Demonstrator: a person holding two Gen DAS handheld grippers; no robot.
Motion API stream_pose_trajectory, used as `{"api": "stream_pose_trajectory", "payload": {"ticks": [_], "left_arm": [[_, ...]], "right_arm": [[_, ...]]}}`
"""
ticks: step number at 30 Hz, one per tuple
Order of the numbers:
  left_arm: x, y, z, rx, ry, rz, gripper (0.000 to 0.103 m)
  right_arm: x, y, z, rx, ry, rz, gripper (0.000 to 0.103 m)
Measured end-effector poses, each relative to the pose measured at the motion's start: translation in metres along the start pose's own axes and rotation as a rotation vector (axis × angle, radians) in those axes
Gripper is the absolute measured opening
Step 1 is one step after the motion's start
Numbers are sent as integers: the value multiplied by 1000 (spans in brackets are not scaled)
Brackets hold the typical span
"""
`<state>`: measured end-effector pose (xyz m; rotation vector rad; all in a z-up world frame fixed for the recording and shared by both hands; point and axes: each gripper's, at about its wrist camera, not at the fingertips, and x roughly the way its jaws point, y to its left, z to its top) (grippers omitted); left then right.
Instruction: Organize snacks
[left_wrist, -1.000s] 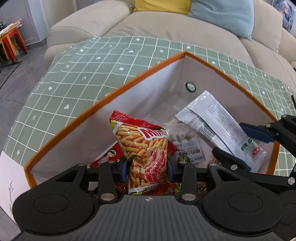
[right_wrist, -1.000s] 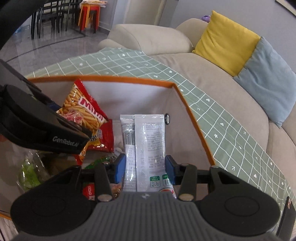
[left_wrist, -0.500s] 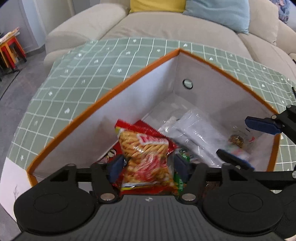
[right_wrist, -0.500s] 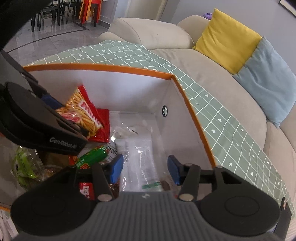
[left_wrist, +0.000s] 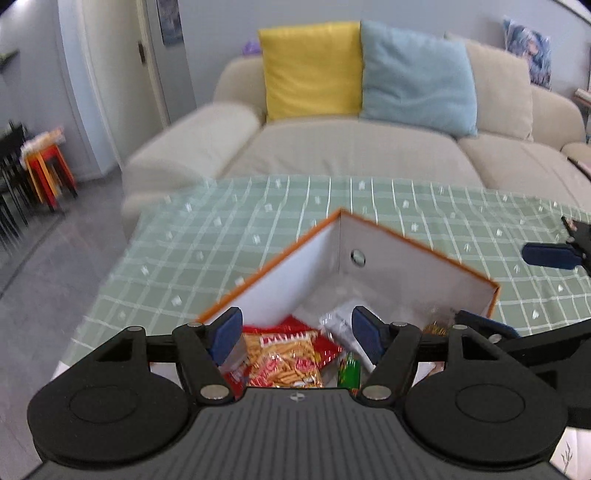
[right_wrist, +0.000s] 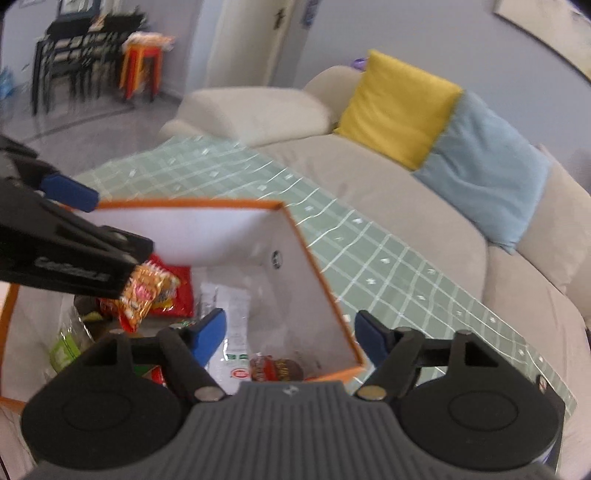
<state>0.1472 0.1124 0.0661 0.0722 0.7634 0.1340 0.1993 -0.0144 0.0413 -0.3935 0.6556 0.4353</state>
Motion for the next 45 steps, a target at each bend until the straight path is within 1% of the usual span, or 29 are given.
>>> {"api": "stream_pose_trajectory", "payload": {"ticks": [3,5,7,9,13,15,16,18,22,23,24,27,31,34,38,42,45], "left_arm": [[-23,-2,-2,-4,-72,-3,80],[-39,-4,-3,-13,-113,-42,80],[-53,-4,-5,-46,-152,-74,80],[-68,-5,-8,-62,-191,-91,78],[-91,-15,-16,-43,-250,-69,74],[-101,-19,-21,-33,-270,-60,74],[-107,-22,-25,-28,-286,-55,74],[-116,-28,-33,-21,-310,-38,74],[-125,-38,-50,-12,-343,-24,75],[-127,-41,-56,-16,-345,-26,79],[-128,-44,-60,-21,-339,-35,80],[-128,-54,-73,-45,-311,-79,81],[-123,-72,-84,8,-301,-54,86],[-118,-76,-92,30,-267,-40,86],[-108,-77,-102,23,-201,-33,86],[-101,-80,-107,35,-173,-16,86],[-95,-81,-111,26,-132,-22,86]], "right_arm": [[-21,-9,-6,56,-28,-38,78],[-37,-14,-10,91,-55,-75,79],[-55,-17,-16,117,-88,-98,80],[-76,-20,-23,147,-131,-113,84],[-110,-25,-36,208,-191,-141,86],[-126,-26,-43,235,-220,-157,89],[-133,-26,-47,248,-231,-163,89],[-146,-26,-55,276,-245,-170,92],[-164,-23,-76,325,-244,-187,92],[-168,-22,-82,336,-242,-188,92],[-170,-22,-88,342,-240,-189,92],[-175,-19,-103,357,-219,-204,92],[-179,-21,-125,409,-178,-218,92],[-182,-23,-139,442,-162,-234,92],[-174,-23,-148,452,-119,-229,92],[-167,-17,-149,440,-91,-217,92],[-163,-12,-151,417,-83,-212,92]]}}
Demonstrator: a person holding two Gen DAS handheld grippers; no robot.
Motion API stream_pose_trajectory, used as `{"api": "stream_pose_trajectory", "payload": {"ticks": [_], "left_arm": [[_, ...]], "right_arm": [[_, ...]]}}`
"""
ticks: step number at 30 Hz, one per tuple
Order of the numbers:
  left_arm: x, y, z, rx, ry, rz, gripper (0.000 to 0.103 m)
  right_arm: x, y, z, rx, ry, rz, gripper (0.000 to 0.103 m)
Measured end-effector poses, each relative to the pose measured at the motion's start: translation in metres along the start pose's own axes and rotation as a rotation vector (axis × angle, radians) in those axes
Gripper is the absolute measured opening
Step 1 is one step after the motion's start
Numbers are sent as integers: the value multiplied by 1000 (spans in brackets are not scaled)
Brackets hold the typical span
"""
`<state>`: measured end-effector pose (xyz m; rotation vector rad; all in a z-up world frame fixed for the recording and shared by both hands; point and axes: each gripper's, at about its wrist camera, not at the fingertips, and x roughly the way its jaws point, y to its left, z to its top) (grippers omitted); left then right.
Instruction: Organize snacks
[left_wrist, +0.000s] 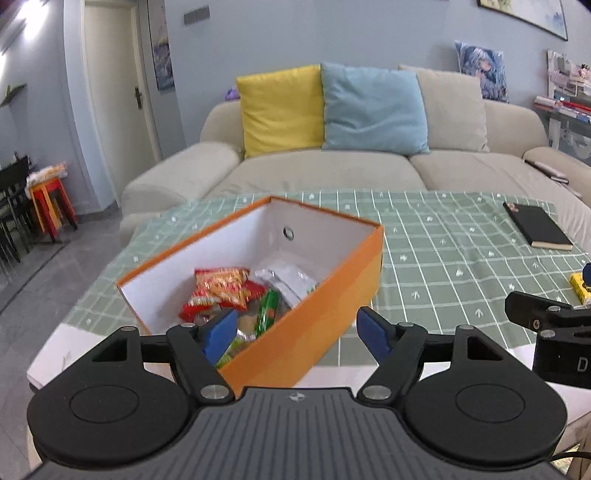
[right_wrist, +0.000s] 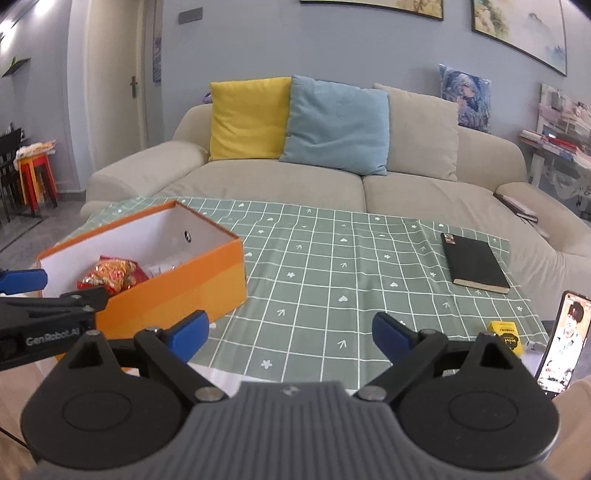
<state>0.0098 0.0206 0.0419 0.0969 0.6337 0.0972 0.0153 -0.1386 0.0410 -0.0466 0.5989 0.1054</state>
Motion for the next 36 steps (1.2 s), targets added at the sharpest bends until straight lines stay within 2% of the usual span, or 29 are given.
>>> {"api": "stream_pose_trajectory", "payload": {"ticks": [6,36], "left_arm": [[2,-1,-5,-4,33,8,86],[6,3,-6,-17,88,-1,87]], "right_arm": [[2,4,-2,-11,16,37,92],[5,10,-2,-32,24,51,92]]}}
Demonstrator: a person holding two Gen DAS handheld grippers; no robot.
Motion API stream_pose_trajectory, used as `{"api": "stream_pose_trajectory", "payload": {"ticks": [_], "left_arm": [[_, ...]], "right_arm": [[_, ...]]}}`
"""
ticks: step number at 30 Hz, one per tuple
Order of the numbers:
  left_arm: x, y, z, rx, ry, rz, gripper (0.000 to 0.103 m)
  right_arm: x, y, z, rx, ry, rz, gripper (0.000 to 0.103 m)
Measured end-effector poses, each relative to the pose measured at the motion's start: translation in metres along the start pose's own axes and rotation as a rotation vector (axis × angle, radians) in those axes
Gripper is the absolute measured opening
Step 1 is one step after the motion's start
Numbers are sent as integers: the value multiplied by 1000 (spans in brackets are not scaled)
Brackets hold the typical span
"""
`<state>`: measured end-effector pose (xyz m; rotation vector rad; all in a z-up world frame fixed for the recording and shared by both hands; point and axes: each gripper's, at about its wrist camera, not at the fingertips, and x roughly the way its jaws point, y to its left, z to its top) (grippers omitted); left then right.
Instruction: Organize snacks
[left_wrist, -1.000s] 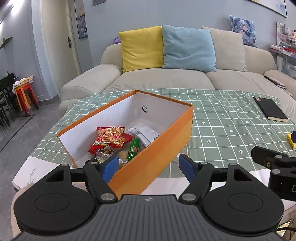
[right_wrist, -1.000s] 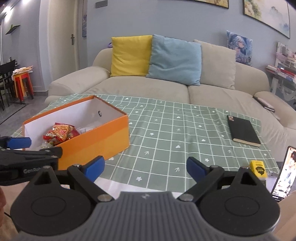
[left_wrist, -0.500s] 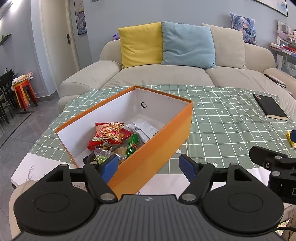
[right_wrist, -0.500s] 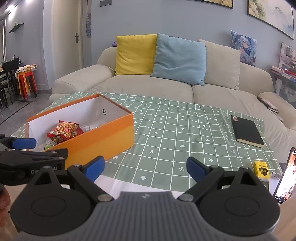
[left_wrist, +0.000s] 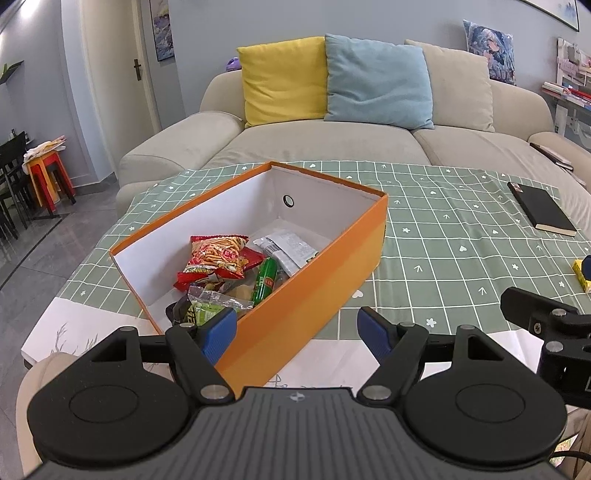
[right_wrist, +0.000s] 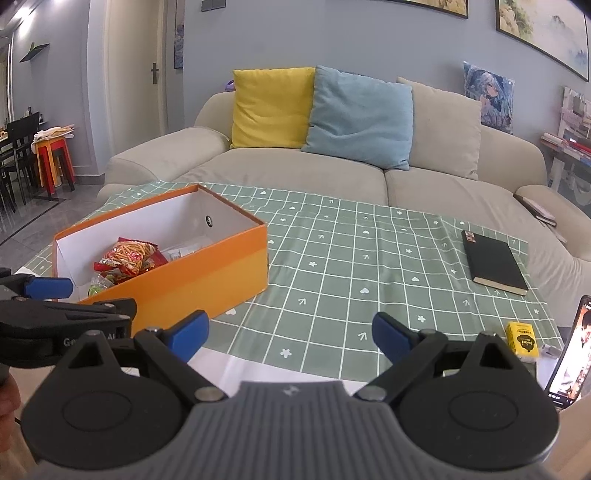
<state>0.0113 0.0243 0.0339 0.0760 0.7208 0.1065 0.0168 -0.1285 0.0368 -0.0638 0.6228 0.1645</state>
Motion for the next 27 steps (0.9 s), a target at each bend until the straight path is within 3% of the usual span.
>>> {"api": "stream_pose_trajectory", "payload": {"ticks": [27], "left_arm": [[2,2,0,2,10,6,87]], "right_arm": [[0,0,-1,-4,-4,-2,92]]}}
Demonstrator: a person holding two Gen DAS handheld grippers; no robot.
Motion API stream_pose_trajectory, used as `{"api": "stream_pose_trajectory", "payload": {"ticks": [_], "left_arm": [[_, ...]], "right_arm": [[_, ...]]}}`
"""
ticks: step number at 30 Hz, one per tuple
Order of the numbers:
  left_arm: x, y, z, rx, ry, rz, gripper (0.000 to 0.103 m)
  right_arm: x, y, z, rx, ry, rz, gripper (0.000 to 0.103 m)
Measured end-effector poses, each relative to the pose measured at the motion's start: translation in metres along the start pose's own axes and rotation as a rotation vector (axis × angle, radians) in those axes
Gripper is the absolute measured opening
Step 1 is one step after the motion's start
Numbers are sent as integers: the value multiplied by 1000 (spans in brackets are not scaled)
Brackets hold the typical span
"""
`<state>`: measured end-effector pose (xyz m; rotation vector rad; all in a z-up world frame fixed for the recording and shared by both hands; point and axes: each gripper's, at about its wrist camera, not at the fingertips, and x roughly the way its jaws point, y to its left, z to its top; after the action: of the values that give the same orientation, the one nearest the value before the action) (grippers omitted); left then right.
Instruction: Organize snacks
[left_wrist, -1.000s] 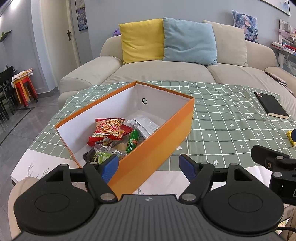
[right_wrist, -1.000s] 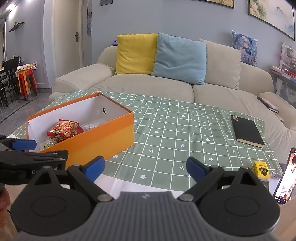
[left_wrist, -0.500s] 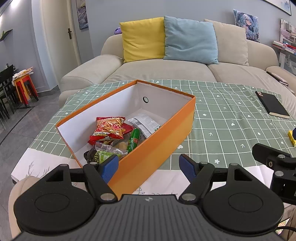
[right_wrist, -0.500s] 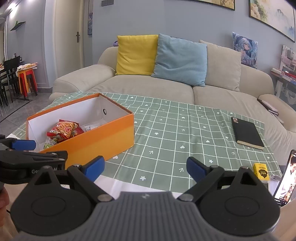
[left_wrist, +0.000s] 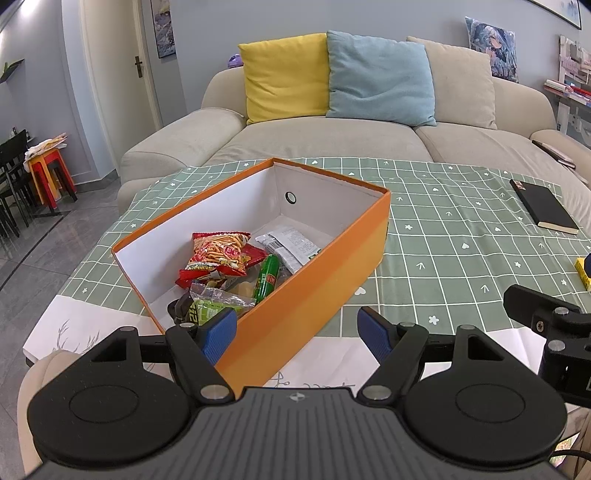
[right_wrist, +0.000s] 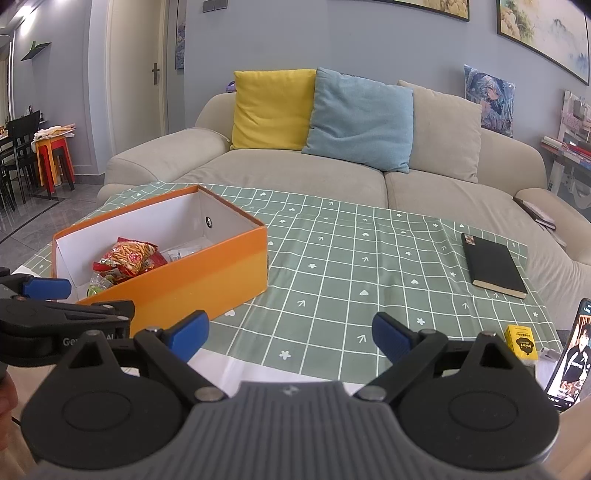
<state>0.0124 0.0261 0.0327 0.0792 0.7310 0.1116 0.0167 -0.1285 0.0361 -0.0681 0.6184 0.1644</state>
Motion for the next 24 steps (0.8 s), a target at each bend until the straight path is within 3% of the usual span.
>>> {"api": "stream_pose_trajectory", "payload": {"ticks": [24], "left_arm": [[0,1,0,1,-1,1,87]], "right_arm": [[0,-2,-1,2,3,-2,92]]}}
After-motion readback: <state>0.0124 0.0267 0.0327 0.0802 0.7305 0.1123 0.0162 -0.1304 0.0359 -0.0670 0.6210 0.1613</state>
